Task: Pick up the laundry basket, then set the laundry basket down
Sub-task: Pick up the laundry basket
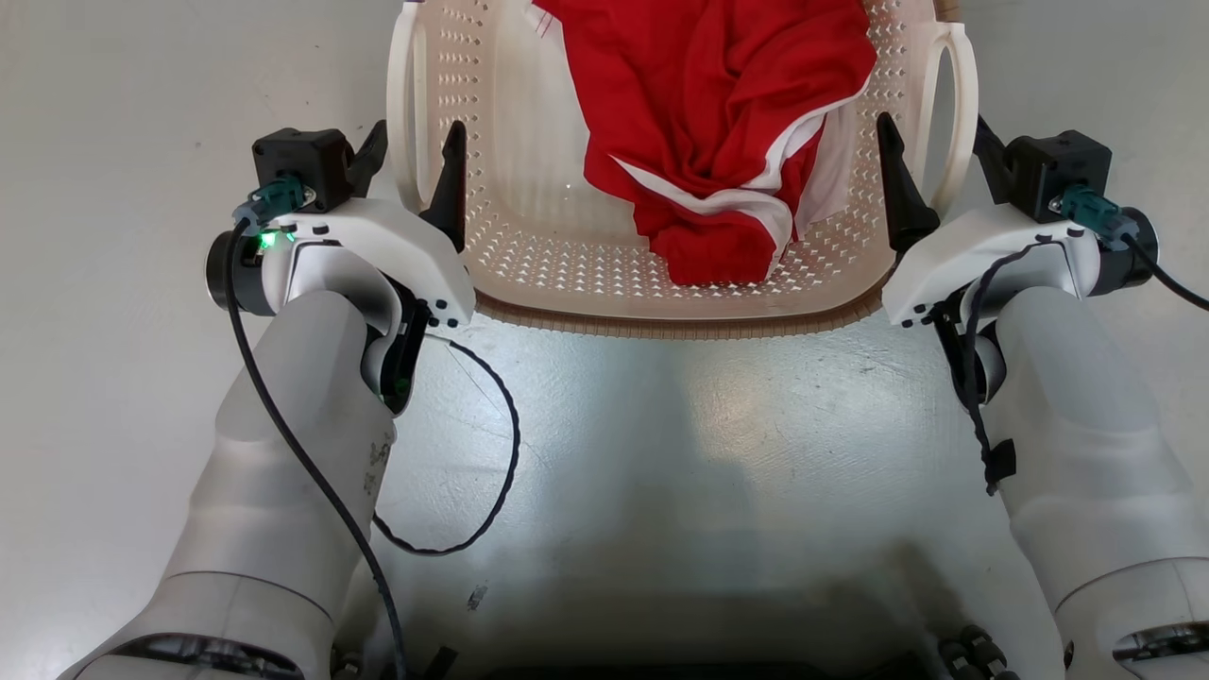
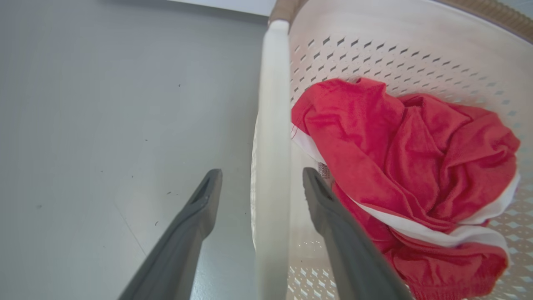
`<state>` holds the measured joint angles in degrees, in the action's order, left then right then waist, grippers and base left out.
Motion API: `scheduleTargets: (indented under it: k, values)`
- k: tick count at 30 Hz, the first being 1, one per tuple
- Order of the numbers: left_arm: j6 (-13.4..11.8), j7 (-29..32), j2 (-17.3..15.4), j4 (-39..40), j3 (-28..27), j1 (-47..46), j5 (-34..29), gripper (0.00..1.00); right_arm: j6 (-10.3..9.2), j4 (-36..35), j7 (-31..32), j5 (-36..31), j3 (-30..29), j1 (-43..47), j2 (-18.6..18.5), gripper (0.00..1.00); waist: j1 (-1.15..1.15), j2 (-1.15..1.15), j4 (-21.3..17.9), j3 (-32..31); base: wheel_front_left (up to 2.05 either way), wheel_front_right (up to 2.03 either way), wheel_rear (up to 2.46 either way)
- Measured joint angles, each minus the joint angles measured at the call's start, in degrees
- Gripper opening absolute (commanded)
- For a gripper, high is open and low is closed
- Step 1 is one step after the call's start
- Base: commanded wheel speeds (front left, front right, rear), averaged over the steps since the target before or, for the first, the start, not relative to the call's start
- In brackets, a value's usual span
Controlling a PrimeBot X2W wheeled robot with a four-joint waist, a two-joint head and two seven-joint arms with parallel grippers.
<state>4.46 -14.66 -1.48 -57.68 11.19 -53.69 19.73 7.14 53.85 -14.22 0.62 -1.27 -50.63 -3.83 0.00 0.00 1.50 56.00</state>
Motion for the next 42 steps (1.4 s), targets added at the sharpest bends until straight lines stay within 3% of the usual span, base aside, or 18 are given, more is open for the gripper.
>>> scheduleTargets:
  k: [4,5,6,7,17,26,42]
  values:
    - [-0.11,0.00,0.00,-0.25,-0.01,-0.13,0.00,1.00,0.00,-0.03,0.00,0.01,0.04,0.00,0.00,1.00,0.00,0.00,-0.08,0.05,0.00,0.00,0.00]
    - [-0.10,0.00,0.00,-0.30,0.00,-0.16,0.00,0.79,0.00,-0.10,0.00,0.31,0.19,0.00,-0.01,0.77,0.00,0.00,-0.07,0.06,0.00,0.00,0.00]
    - [-0.08,0.00,-0.01,-0.55,0.12,-0.20,0.00,0.24,0.00,-0.08,0.00,0.59,0.56,0.00,-0.01,0.00,0.00,0.00,-0.10,0.03,0.00,0.00,0.00]
    - [-0.07,0.00,-0.01,-0.79,0.23,-0.20,0.00,0.00,0.00,0.12,0.00,0.62,1.03,0.00,-0.03,0.00,0.00,0.00,-0.13,-0.03,0.00,0.00,0.00]
    - [-0.29,0.04,0.36,-1.93,1.32,-0.22,0.57,0.00,-0.08,2.15,-0.18,0.97,2.07,-0.07,0.26,0.00,0.00,0.00,-0.34,-1.11,0.00,0.00,0.00]
    - [-0.62,0.48,0.20,-4.31,2.52,0.58,0.96,0.00,-0.09,7.22,-0.31,4.33,6.43,-0.26,0.07,0.00,0.00,0.00,-0.69,-4.03,0.00,0.00,0.00]
    - [-0.67,0.49,0.16,-9.55,5.28,7.74,0.73,0.00,-0.11,11.80,3.79,14.08,16.38,4.35,0.08,0.00,0.00,0.00,-1.98,-16.58,0.00,0.00,0.00]
